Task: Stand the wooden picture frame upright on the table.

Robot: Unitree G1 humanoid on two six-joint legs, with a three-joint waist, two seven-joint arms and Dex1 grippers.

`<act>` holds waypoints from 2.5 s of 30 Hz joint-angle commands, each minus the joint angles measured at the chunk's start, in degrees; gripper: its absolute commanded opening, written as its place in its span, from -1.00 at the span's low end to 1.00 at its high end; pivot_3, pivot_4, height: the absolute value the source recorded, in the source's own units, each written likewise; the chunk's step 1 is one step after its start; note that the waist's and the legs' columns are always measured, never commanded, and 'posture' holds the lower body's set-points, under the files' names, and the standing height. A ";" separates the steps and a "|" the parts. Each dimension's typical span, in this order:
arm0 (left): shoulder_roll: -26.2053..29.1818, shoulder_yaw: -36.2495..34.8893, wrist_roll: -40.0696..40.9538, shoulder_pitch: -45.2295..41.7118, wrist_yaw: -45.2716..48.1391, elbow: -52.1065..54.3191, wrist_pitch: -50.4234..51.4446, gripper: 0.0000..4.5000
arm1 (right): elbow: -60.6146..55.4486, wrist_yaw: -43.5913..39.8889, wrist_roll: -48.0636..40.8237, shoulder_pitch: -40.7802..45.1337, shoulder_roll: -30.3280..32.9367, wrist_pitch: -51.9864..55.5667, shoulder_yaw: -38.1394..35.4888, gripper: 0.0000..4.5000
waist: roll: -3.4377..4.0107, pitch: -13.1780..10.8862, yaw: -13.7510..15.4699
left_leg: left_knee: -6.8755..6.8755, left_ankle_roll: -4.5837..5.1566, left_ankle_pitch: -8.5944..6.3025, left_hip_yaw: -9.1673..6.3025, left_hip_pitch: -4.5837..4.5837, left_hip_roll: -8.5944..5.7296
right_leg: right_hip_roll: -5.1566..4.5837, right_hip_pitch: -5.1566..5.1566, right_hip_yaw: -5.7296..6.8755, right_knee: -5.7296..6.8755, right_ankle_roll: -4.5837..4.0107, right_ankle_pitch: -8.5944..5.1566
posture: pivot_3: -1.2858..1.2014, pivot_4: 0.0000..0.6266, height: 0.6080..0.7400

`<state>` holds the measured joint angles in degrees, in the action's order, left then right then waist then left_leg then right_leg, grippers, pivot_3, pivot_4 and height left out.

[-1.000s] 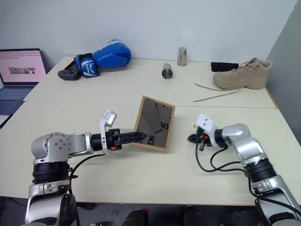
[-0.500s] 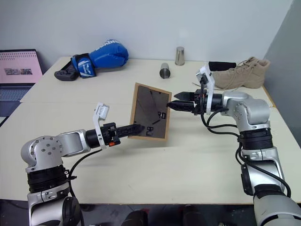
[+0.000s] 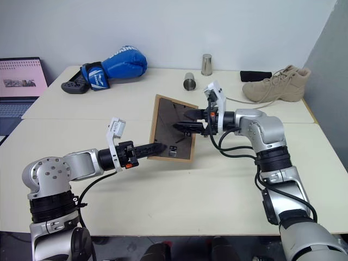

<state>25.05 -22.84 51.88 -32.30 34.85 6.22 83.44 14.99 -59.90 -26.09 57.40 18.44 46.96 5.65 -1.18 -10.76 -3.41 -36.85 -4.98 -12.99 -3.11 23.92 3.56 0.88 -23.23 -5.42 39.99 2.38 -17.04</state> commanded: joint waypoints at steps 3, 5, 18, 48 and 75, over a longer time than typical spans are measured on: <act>0.38 -0.11 2.99 -0.82 0.60 2.63 -1.96 -0.42 | -7.78 -1.53 -3.58 0.88 -1.04 2.49 0.53 0.98 | 0.00 0.00 0.05 | 0.00 0.00 0.00 -0.01 0.00 0.00 | 0.00 0.00 0.00 0.00 0.00 0.00 | 0.03 -0.52 1.00; 0.59 -0.13 3.20 -0.54 0.54 2.59 -2.20 -0.42 | -9.66 -2.69 -4.99 0.38 -0.21 4.18 0.23 0.98 | 0.00 0.00 0.08 | 0.00 0.00 0.00 0.00 0.01 -0.01 | -0.01 0.00 0.00 -0.01 0.00 0.00 | 0.03 -0.52 1.00; 1.24 1.21 3.36 0.08 0.33 1.41 -3.58 -0.42 | -15.23 -4.76 -11.76 -3.21 6.32 10.87 -2.46 0.98 | 0.00 0.00 0.05 | 0.01 0.01 -0.01 0.00 0.00 0.00 | 0.01 0.00 0.00 -0.02 0.00 0.00 | 0.03 -0.52 1.00; 5.26 -2.33 29.57 -1.84 -12.35 -13.73 9.06 -0.42 | 17.83 22.38 44.94 -14.80 21.01 -102.12 5.39 0.98 | 0.01 -0.07 -1.10 | 0.01 0.00 0.00 0.13 -0.04 -0.01 | -0.02 -0.02 -0.14 0.01 0.09 -0.05 | 0.03 -0.52 1.00; 8.56 12.53 61.12 11.90 -33.68 -3.08 -10.28 -0.42 | 30.10 78.82 85.45 0.57 15.47 -115.70 21.15 0.24 | -0.02 -0.05 -0.22 | -0.06 -0.24 0.13 0.09 -0.12 -0.12 | -0.10 0.02 -0.21 0.12 0.06 -0.03 | 0.03 -0.52 1.00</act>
<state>33.33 -10.21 110.48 -20.43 -0.29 0.66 74.20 45.38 16.68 59.77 55.71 33.45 -68.36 26.63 -1.20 -10.81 -3.63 -36.91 -5.21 -12.86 -3.02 23.80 3.44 0.77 -23.20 -5.63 40.11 2.43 -17.08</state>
